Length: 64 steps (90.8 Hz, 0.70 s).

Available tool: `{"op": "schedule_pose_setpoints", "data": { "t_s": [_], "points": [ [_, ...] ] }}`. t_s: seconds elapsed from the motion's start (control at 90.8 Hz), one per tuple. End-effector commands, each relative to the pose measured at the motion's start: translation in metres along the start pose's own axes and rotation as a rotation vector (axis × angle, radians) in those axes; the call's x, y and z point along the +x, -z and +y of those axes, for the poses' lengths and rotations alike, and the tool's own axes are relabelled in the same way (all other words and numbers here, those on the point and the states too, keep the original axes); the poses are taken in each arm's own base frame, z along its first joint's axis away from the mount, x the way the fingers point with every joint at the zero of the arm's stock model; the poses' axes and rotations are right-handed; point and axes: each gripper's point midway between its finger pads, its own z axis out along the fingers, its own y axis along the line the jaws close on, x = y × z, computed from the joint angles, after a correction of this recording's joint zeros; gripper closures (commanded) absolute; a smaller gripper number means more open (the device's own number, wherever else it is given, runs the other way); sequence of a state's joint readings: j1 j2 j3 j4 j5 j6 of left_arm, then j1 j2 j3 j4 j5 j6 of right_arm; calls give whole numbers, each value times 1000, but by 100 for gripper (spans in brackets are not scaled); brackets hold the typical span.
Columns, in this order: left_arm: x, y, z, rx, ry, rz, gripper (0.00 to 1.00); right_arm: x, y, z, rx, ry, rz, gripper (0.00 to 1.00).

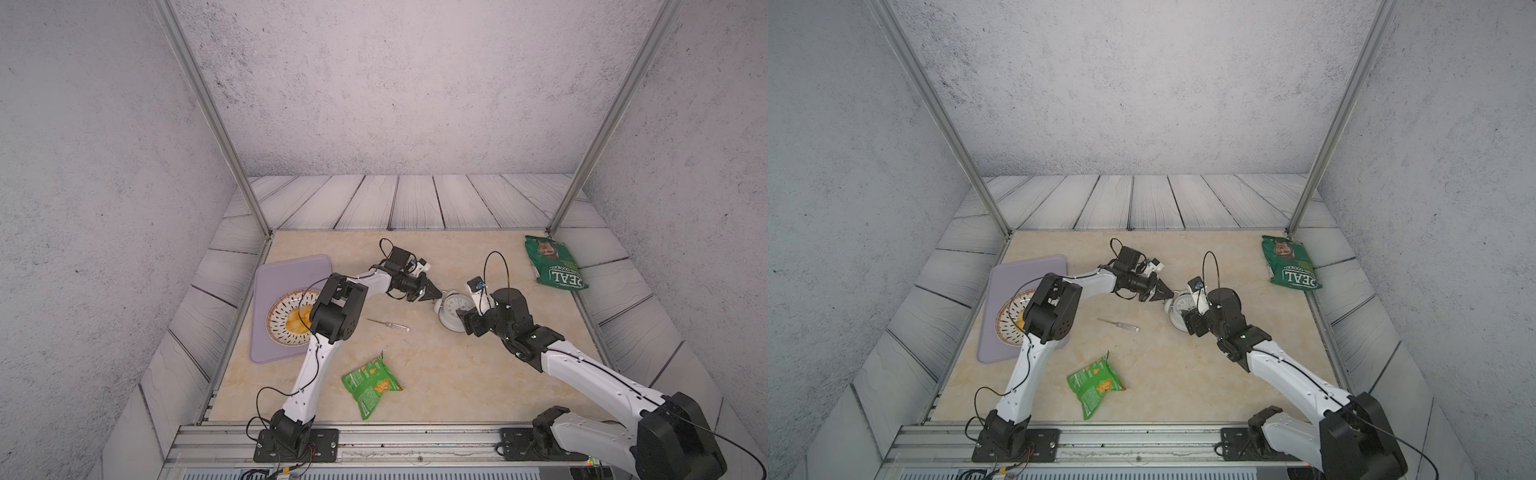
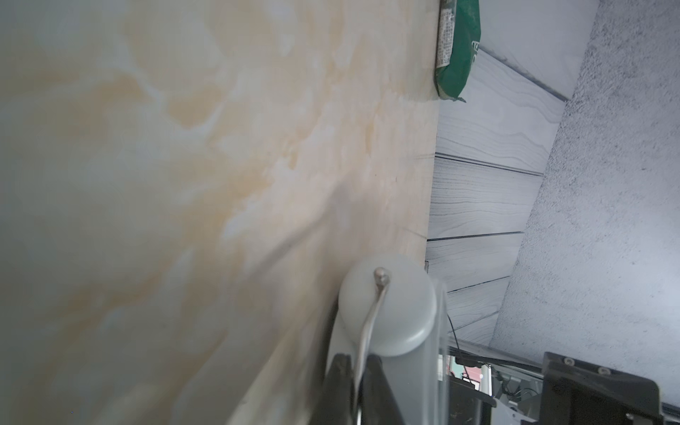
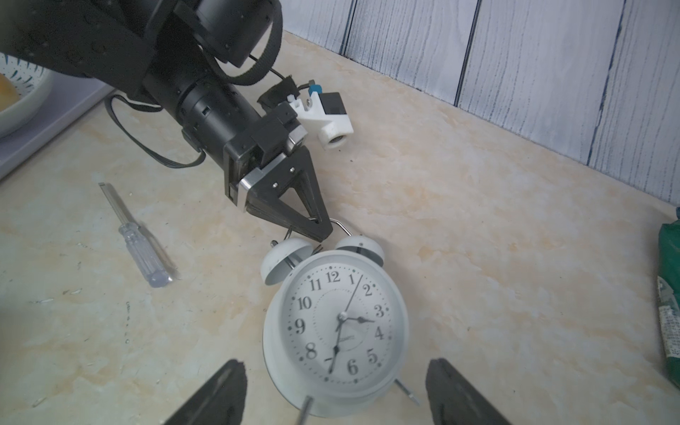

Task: Remove the battery from the alarm
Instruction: Adjust the alarm at the center of the board.

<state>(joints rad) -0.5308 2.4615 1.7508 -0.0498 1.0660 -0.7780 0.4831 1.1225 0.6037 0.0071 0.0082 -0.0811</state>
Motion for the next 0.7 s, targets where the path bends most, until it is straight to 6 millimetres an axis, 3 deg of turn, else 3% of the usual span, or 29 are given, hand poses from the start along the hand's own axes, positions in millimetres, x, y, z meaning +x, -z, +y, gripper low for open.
{"op": "schedule_pose_setpoints", "data": {
  "t_s": [0.0, 0.165, 0.374, 0.506, 0.694],
  "points": [
    [-1, 14, -23, 19, -17, -28, 100, 2, 1, 5, -29, 44, 10, 18],
    [-6, 44, -45, -9, -20, -107, 100, 6, -1, 14, -66, 103, 25, 15],
    [-3, 79, -54, -95, 57, -182, 100, 7, -15, 34, -47, 328, 15, 5],
    [1, 91, -57, -125, 99, -197, 100, 4, -36, 44, 55, 530, 1, 1],
    [2, 99, -59, -103, 197, -268, 100, -11, -63, 60, 148, 617, -55, 1]
  ]
}}
